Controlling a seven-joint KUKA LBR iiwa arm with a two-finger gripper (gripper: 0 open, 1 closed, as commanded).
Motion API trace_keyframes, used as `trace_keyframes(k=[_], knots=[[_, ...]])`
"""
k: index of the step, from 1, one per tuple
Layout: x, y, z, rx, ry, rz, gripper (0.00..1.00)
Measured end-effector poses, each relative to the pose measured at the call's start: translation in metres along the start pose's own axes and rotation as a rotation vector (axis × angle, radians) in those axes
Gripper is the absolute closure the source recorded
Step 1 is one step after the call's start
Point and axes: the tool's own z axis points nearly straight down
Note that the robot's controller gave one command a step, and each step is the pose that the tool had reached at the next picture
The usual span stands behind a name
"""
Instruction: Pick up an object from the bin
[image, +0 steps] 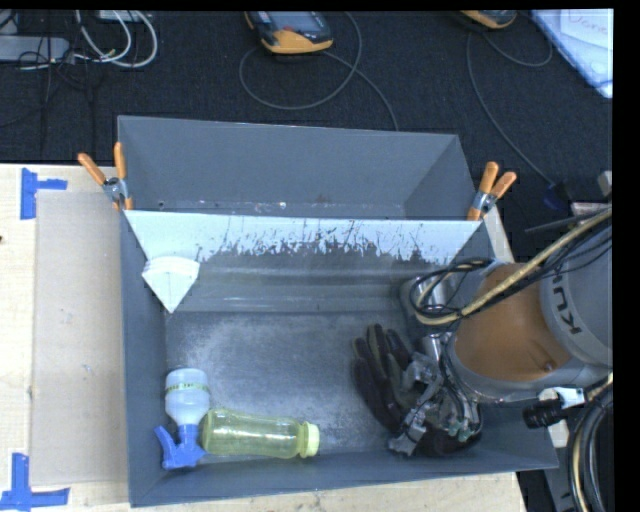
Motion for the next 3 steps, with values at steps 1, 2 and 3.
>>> trace_keyframes(k=[1, 2, 3], knots=[[-0.0005, 0.0042, -0.0011, -0.003, -0.006, 0.219, 1.0], [-0.0005, 0.0042, -0.0011, -0.003, -0.006, 0.219, 1.0], [-0.0003, 0.0042, -0.0028, -0.003, -0.006, 0.219, 1.0]])
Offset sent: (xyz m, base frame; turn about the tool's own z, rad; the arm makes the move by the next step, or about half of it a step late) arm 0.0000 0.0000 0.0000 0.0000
